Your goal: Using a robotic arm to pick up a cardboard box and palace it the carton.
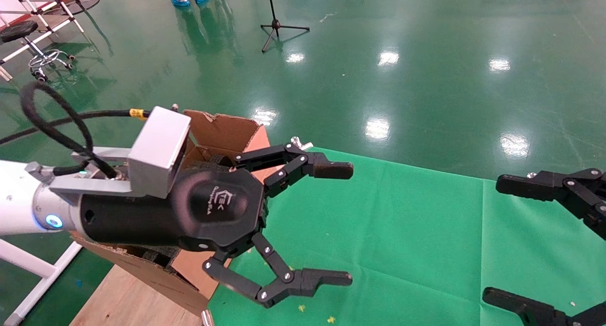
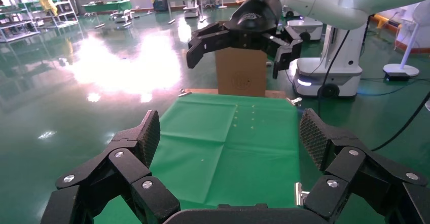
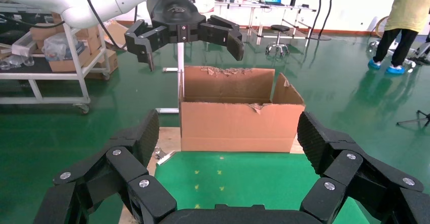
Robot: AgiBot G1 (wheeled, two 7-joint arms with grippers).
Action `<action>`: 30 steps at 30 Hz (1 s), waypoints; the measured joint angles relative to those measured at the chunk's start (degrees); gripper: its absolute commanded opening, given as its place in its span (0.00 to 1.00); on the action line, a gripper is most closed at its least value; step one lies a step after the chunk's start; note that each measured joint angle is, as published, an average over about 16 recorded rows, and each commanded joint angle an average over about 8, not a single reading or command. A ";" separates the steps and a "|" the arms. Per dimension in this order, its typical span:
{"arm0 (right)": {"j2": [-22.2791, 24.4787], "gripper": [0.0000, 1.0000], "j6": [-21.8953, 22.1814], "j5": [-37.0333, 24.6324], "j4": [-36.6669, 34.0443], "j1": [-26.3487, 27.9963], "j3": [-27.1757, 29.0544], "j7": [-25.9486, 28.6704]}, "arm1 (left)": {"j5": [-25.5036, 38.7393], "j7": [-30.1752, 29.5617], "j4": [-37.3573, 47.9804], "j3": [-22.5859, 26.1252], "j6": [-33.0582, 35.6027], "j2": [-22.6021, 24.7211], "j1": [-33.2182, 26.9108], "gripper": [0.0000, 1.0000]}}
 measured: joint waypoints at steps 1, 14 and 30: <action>0.00 1.00 0.00 0.00 0.00 0.00 0.00 0.00 | -0.07 0.01 -0.06 -0.03 0.03 0.00 0.05 1.00; 0.00 1.00 0.00 0.01 0.00 0.00 0.00 0.00 | 0.77 -0.13 0.74 0.39 -0.42 0.01 -0.50 1.00; 0.00 1.00 0.00 0.01 0.00 0.00 0.00 0.00 | 1.16 -0.20 1.09 0.59 -0.63 0.05 -0.76 1.00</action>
